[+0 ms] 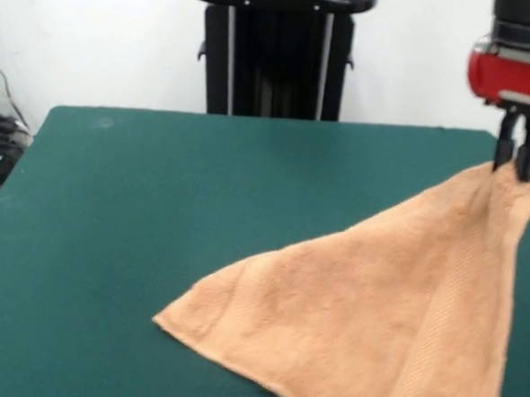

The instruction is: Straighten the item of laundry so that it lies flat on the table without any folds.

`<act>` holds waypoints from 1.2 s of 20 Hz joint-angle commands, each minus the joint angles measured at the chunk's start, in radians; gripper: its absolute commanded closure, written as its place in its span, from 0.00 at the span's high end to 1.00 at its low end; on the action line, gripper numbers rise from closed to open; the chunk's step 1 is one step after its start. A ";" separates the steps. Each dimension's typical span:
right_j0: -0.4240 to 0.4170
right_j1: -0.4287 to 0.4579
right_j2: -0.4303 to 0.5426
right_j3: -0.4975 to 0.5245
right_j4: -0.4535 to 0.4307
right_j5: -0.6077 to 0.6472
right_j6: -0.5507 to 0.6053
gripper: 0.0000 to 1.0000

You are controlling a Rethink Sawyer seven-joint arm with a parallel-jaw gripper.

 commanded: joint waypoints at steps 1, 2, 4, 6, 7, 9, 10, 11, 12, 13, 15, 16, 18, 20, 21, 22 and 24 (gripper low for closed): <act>0.130 -0.054 0.025 0.225 -0.037 0.081 0.281 0.00; 0.135 -0.075 0.050 0.272 -0.030 0.050 0.243 0.00; 0.163 -0.104 0.059 0.310 -0.044 0.045 0.208 0.00; 0.182 -0.131 0.072 0.359 -0.042 0.005 0.183 0.00; 0.198 -0.131 0.063 0.366 -0.047 -0.002 0.191 0.00; 0.220 -0.121 0.048 0.378 -0.058 -0.028 0.199 0.00; 0.226 -0.111 0.041 0.382 -0.062 -0.045 0.203 0.00; 0.219 -0.106 0.050 0.394 -0.061 -0.070 0.186 0.00; 0.214 -0.105 0.052 0.396 -0.071 -0.096 0.161 0.00; 0.199 -0.108 0.070 0.403 -0.076 -0.127 0.122 1.00; 0.192 -0.108 0.077 0.403 -0.070 -0.159 0.124 1.00; 0.188 -0.108 0.081 0.403 -0.066 -0.176 0.124 1.00; 0.195 -0.105 0.059 0.368 -0.063 -0.159 0.155 1.00; 0.204 -0.104 0.018 0.308 -0.078 -0.094 0.181 1.00; 0.207 -0.111 0.001 0.281 -0.084 -0.054 0.193 1.00; 0.207 -0.125 -0.020 0.249 -0.093 -0.003 0.206 1.00; 0.210 -0.162 -0.079 0.164 -0.126 0.134 0.242 1.00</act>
